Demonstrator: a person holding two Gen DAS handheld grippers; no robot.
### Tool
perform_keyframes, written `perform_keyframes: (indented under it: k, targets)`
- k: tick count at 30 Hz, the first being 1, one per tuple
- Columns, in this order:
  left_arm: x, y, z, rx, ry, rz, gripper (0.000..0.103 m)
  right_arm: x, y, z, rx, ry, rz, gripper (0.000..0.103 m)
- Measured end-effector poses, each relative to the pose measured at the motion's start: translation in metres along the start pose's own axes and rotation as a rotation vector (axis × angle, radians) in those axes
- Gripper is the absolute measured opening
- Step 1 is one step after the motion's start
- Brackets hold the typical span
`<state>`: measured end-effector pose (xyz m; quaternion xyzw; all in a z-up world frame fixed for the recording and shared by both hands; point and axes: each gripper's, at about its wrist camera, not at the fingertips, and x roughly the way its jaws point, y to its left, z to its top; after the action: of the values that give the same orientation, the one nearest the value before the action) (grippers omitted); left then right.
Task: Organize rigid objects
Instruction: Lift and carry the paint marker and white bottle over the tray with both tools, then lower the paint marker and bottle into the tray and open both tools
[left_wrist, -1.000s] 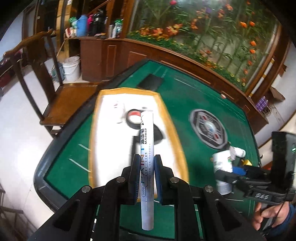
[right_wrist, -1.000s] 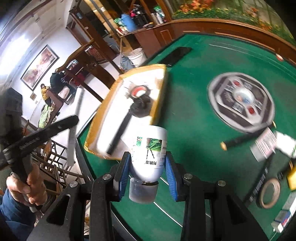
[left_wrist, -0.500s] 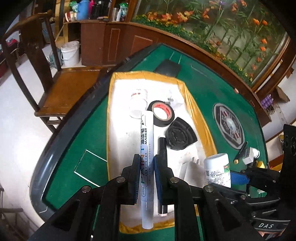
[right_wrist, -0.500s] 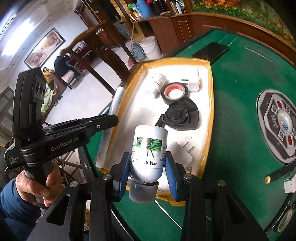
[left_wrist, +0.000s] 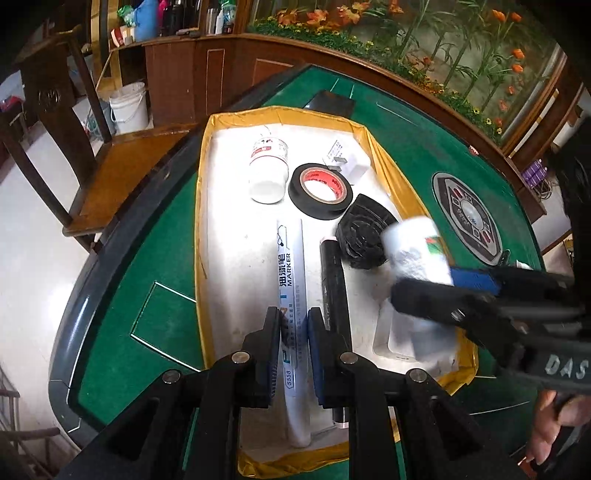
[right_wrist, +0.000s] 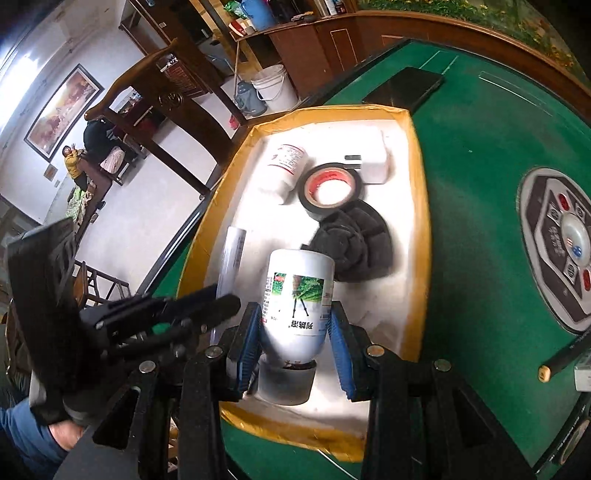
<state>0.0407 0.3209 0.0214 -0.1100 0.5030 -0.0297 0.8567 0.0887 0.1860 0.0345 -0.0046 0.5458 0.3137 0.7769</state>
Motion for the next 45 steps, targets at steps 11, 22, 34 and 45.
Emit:
perform_keyframes:
  k: [11, 22, 34, 45]
  targets:
    - [-0.007, 0.012, -0.006, 0.009, -0.023, 0.000, 0.017, 0.033, 0.020, 0.027, -0.044, 0.025, -0.055, 0.036]
    - [-0.008, 0.007, -0.017, 0.051, -0.006, -0.015, 0.032, 0.051, 0.030, 0.029, -0.069, 0.051, -0.073, 0.036]
    - [-0.026, -0.003, -0.021, 0.056, -0.044, -0.021, 0.050, 0.025, 0.028, 0.026, -0.049, 0.005, -0.038, 0.050]
    - [-0.046, -0.043, -0.027, 0.115, -0.103, -0.028, 0.060, -0.037, -0.008, -0.015, 0.079, -0.073, -0.035, 0.060]
